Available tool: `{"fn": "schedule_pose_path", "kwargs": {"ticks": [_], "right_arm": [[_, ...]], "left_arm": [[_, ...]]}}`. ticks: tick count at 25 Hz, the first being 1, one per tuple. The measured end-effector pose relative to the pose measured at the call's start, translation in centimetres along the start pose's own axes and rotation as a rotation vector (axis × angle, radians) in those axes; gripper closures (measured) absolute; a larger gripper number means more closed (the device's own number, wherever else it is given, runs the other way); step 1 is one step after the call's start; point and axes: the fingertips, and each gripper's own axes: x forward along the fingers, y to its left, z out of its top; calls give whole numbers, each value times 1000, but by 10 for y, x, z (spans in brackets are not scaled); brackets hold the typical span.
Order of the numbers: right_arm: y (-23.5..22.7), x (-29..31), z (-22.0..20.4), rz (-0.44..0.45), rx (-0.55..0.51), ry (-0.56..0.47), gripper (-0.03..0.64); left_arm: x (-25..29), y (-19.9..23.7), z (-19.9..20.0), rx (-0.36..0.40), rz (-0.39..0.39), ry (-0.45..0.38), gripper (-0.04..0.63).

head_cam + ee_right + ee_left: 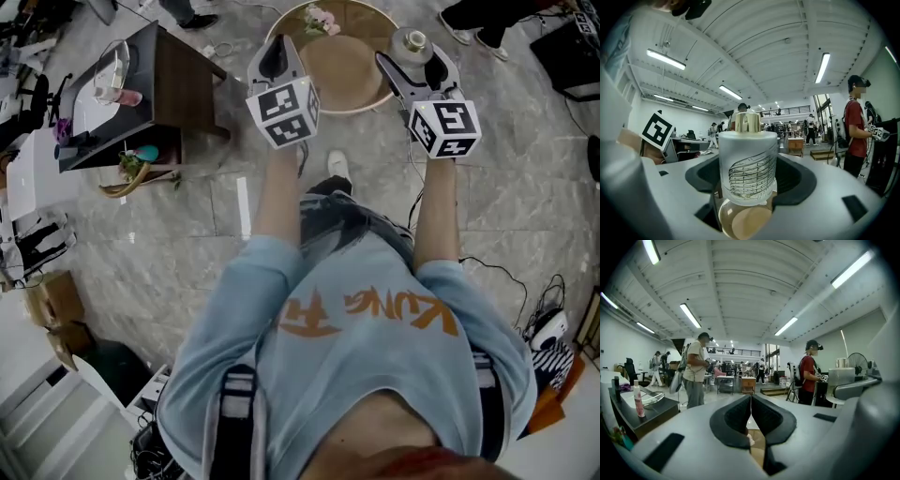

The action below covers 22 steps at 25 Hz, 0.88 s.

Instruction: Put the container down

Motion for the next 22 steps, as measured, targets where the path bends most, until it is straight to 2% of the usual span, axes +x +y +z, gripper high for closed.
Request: {"fn": "schedule_pose_path", "kwargs": {"ticks": [6,11,17,22], "right_arm": [[-18,92,-11,52,-2,2,270],[-27,127,-32,62,-5,56,270],[-52,138,-57,74,21,143,270],[-39,168,-94,141,69,184,270]], "left_arm": [[85,34,-21,-48,17,-11,568],[127,39,-40,-87,-2,2,568],[156,25,-62,-101,4,73,568],[163,47,-117,-130,37,189,568]]}}
